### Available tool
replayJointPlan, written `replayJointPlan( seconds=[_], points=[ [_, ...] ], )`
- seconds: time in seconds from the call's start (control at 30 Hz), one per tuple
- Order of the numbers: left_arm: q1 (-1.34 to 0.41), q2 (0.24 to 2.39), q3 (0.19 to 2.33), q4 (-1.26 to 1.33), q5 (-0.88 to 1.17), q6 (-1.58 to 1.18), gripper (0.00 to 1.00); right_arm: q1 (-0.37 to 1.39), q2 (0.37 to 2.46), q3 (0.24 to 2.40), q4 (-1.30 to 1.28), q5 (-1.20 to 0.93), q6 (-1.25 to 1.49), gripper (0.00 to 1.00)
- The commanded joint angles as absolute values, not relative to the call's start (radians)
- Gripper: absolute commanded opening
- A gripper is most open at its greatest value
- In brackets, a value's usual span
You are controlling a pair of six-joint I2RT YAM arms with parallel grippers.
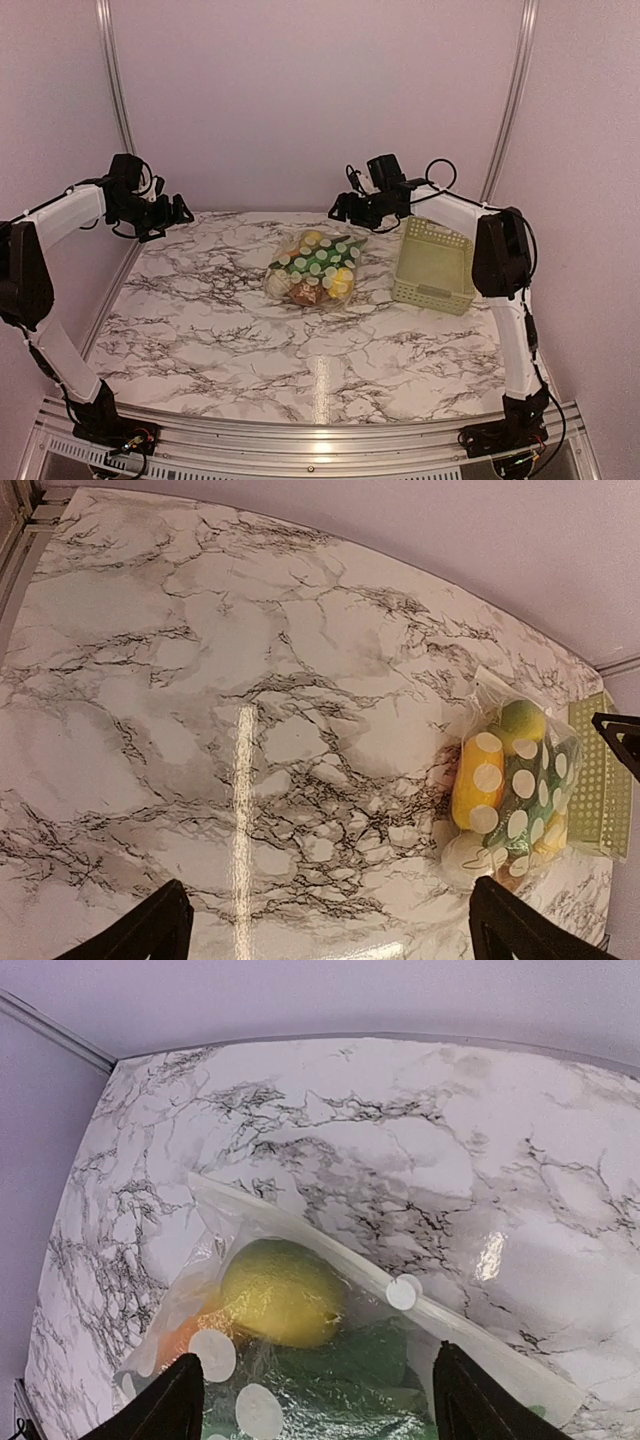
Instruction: Open the zip-top bag and remove the fake food
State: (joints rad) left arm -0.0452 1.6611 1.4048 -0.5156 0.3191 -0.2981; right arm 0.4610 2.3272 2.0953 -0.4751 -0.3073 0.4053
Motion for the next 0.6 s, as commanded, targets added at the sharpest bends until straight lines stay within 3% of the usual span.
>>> replayJointPlan(
  seconds=[0.0,0.57],
  points=[
    [-0.049,1.651,1.393,-0.5,0.354,-0.284,0.99,0.479,2.434,2.189,-0.519,-0.325,0.377,0.75],
    [-0.055,1.659,1.282,-0.406,0.516,-0.279,0.99,0.673,2.497,2.131,-0.529,-0.516,0.058,0.68]
  ],
)
